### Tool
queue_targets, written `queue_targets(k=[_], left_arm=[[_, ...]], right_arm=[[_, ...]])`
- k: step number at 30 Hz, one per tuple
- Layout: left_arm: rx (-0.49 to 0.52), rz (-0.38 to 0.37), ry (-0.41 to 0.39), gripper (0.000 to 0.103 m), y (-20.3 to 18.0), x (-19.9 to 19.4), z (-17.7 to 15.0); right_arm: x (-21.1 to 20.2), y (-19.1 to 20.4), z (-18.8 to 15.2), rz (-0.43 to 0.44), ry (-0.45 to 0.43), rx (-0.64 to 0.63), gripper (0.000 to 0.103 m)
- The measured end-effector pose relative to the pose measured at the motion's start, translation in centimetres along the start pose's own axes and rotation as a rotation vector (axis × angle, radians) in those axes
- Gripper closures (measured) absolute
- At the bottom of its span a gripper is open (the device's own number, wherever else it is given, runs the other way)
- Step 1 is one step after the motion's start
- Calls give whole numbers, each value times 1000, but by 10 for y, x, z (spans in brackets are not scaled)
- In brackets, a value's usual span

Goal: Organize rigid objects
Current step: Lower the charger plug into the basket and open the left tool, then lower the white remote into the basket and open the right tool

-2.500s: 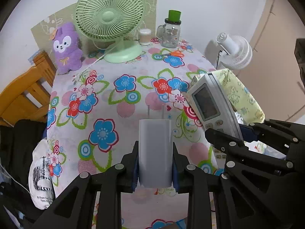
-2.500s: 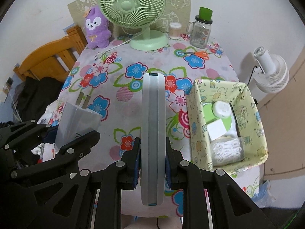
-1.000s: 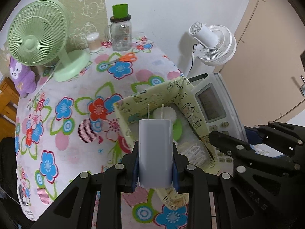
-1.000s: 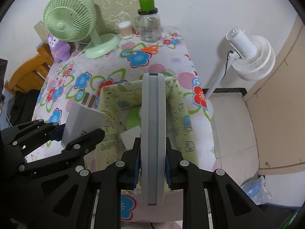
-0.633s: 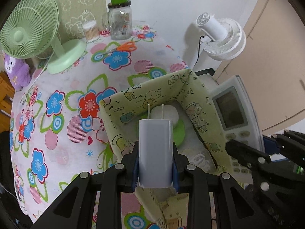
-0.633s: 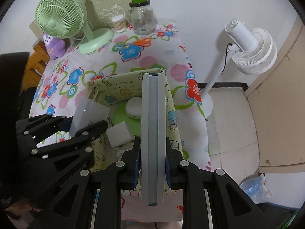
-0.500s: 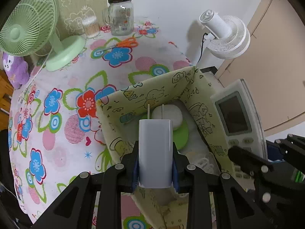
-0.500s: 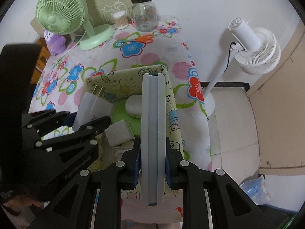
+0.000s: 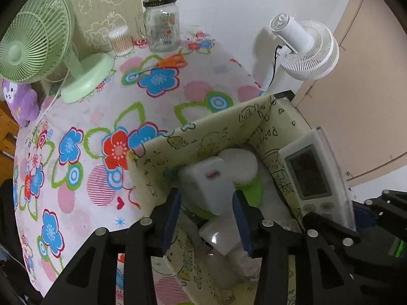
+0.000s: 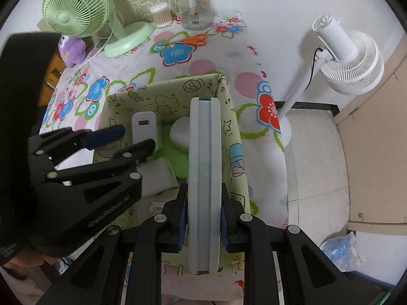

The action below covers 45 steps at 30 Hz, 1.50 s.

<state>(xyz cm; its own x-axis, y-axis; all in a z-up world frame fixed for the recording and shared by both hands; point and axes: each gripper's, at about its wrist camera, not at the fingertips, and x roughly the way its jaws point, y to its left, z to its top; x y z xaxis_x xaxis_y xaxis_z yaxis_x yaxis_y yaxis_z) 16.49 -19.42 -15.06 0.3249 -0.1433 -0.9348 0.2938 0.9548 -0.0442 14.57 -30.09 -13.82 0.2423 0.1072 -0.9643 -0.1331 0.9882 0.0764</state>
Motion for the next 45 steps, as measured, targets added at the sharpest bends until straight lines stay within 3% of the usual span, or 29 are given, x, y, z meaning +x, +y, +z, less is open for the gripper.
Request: queue_targets(k=[7, 12, 27, 33, 36, 38, 41, 45], left_arm=[[13, 28, -23, 36, 9, -26, -5], [12, 42, -33, 29, 16, -38, -12], [-44, 58, 28, 23, 33, -29, -41], [-55, 59, 42, 21, 35, -26, -45], [-51, 62, 41, 20, 34, -26, -46], [-52, 64, 37, 20, 35, -29, -45], [-57, 53, 28, 20, 38, -34, -45], [-45, 58, 6, 18, 36, -44, -45]], right_arm=[[1, 4, 2, 6, -3, 5, 79], [2, 4, 3, 3, -2, 15, 79], [37, 23, -4, 7, 87, -24, 79], [40, 24, 0, -15, 76, -29, 78], [37, 22, -1, -21, 83, -17, 68], [31, 19, -3, -29, 75, 7, 47], [19, 13, -7, 7, 60, 35, 42], [2, 13, -10, -12, 24, 35, 36]])
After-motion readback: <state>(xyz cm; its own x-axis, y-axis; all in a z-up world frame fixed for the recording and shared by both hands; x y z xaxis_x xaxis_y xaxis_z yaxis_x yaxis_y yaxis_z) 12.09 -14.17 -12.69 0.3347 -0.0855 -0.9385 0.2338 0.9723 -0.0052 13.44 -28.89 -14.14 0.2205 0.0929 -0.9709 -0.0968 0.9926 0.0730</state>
